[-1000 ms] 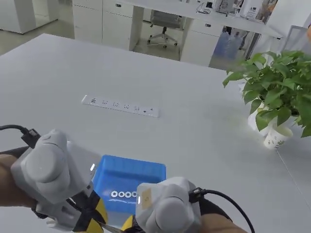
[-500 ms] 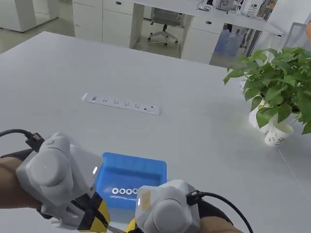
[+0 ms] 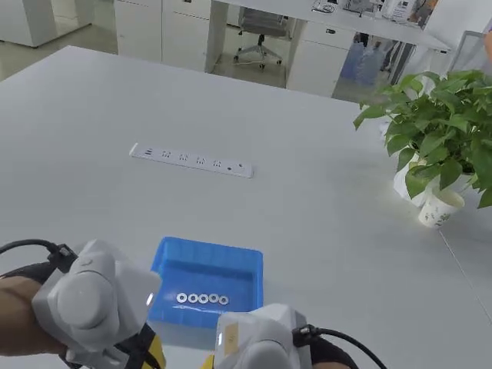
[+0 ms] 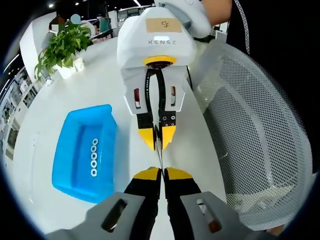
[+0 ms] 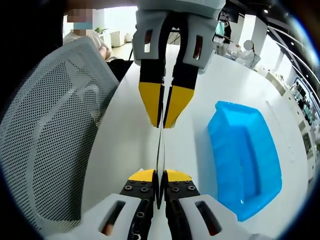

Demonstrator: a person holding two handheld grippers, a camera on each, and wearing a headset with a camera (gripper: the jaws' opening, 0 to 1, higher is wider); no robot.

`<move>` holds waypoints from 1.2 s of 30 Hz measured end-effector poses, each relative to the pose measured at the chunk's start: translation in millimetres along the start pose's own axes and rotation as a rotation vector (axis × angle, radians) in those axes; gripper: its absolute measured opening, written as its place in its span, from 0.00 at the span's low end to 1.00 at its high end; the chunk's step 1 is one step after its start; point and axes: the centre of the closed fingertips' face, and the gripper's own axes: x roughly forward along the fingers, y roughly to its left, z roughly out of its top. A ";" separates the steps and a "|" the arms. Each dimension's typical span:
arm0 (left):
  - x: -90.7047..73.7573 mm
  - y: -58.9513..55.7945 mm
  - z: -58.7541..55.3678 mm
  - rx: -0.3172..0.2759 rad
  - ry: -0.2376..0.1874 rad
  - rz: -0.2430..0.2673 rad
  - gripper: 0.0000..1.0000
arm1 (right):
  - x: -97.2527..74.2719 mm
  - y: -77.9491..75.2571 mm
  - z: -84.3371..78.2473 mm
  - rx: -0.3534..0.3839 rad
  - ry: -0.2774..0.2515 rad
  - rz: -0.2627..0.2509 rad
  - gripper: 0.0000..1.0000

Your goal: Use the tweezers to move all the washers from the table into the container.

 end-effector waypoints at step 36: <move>20.4 0.4 -20.4 -0.064 -0.014 0.047 0.04 | 4.5 2.2 -1.9 -0.017 -0.012 0.043 0.11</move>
